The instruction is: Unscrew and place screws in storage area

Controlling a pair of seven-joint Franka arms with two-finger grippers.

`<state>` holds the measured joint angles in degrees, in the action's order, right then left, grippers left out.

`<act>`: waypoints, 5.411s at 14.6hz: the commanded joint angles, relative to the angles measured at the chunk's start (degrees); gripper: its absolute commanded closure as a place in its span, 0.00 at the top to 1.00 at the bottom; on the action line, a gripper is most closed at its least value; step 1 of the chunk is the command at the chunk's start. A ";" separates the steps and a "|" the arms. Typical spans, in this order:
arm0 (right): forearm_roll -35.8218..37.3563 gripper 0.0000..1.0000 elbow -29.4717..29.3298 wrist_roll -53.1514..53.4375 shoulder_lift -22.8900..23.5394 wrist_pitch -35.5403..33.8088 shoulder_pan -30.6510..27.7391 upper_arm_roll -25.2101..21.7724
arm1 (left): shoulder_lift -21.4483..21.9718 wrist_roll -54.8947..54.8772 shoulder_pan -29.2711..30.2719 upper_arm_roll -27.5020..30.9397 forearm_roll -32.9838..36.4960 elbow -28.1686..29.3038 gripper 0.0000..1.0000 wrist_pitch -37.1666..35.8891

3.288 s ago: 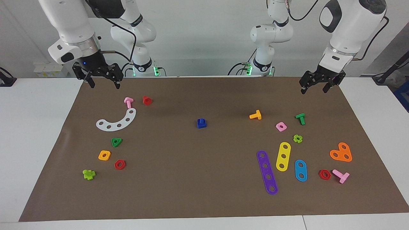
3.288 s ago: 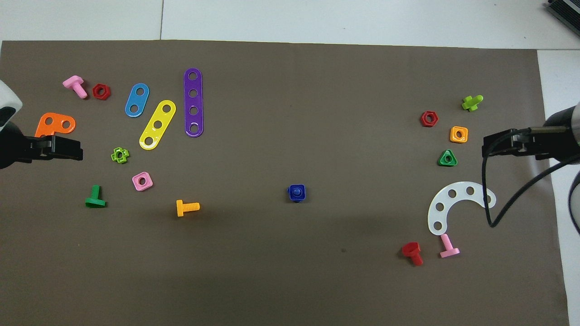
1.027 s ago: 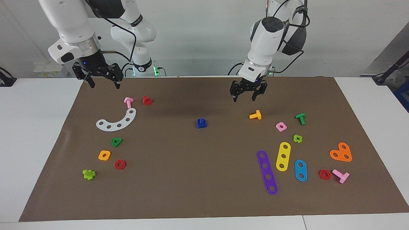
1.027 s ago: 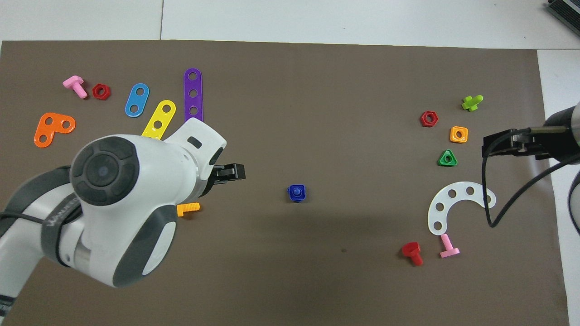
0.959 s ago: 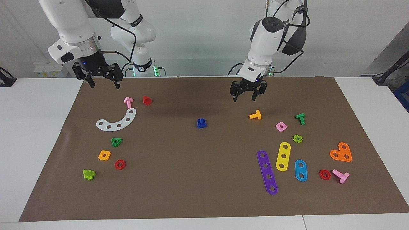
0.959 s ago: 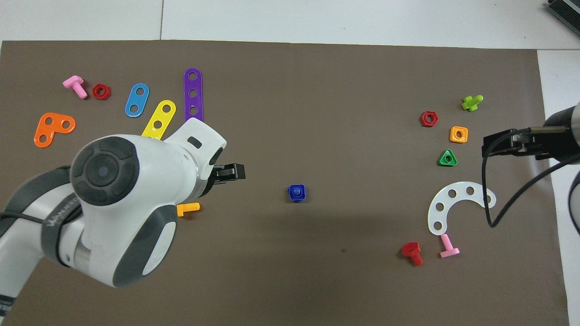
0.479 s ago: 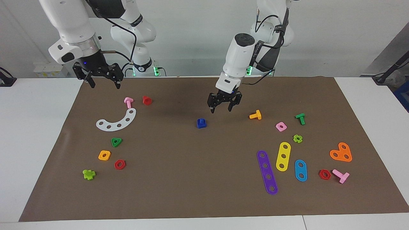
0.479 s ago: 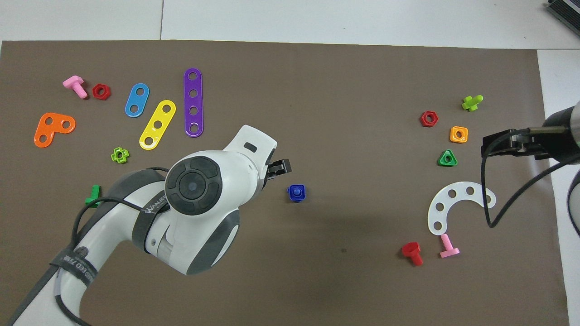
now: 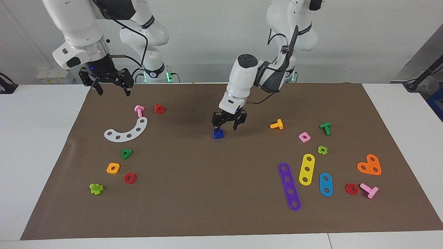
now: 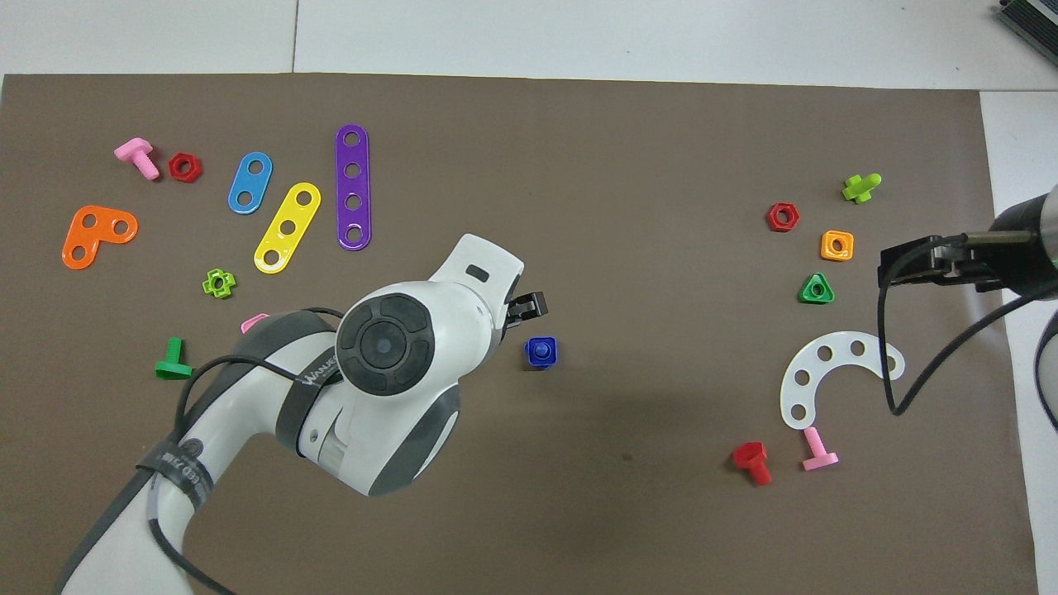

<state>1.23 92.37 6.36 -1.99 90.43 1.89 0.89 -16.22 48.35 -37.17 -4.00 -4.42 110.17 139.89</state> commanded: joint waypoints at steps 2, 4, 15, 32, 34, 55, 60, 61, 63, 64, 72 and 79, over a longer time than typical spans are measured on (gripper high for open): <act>-0.35 1.00 1.58 0.06 -1.35 0.63 -0.22 0.17 | -4.08 0.17 -2.11 0.92 2.73 -3.04 0.87 0.38; -0.35 1.00 1.58 0.06 -1.35 0.63 -0.22 0.17 | -5.57 -0.09 -3.16 0.92 4.33 -2.95 0.86 0.82; -0.35 1.00 1.58 0.06 -1.35 0.63 -0.22 0.17 | -6.01 -3.26 -3.78 0.92 7.67 -1.37 0.73 -0.41; -0.35 1.00 1.58 0.06 -1.35 0.72 -0.57 0.17 | -5.84 -5.28 -3.96 0.83 8.64 -3.20 0.00 -4.97; -0.35 1.00 1.58 0.06 -1.35 0.63 -0.57 0.17 | -5.92 -5.28 -3.87 0.83 8.11 -5.57 0.00 -8.21; -0.35 0.99 5.62 3.29 -1.70 5.02 2.85 0.69 | 3.74 -26.09 20.64 0.83 2.93 3.80 0.00 -14.67; -0.44 0.99 16.75 9.71 -4.59 16.77 9.25 0.69 | 5.94 -32.44 23.11 0.74 2.93 12.43 0.01 -4.54; -0.44 0.99 18.00 11.20 -4.34 18.02 10.75 0.78 | 6.03 -32.44 23.02 0.83 2.93 12.43 0.38 -4.80; -0.35 0.99 18.19 14.89 -2.76 18.99 14.01 0.78 | 6.03 -32.52 22.76 0.83 2.93 12.43 1.00 -4.98; -0.35 0.99 18.37 15.69 -2.15 20.65 15.41 0.78 | 6.03 -32.52 22.76 0.83 2.93 12.43 1.00 -4.89; -0.35 0.99 20.74 25.70 5.58 30.75 26.23 0.69 | 8.92 -34.36 23.37 1.09 2.93 10.86 1.00 -13.39; -0.26 0.98 20.74 32.12 15.43 43.15 32.38 0.69 | 15.78 -48.95 33.99 1.18 2.93 9.88 1.00 -28.61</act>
<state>1.12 113.27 35.57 12.29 131.39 32.34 1.80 -2.54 3.23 -6.18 -2.54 -0.33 119.40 114.40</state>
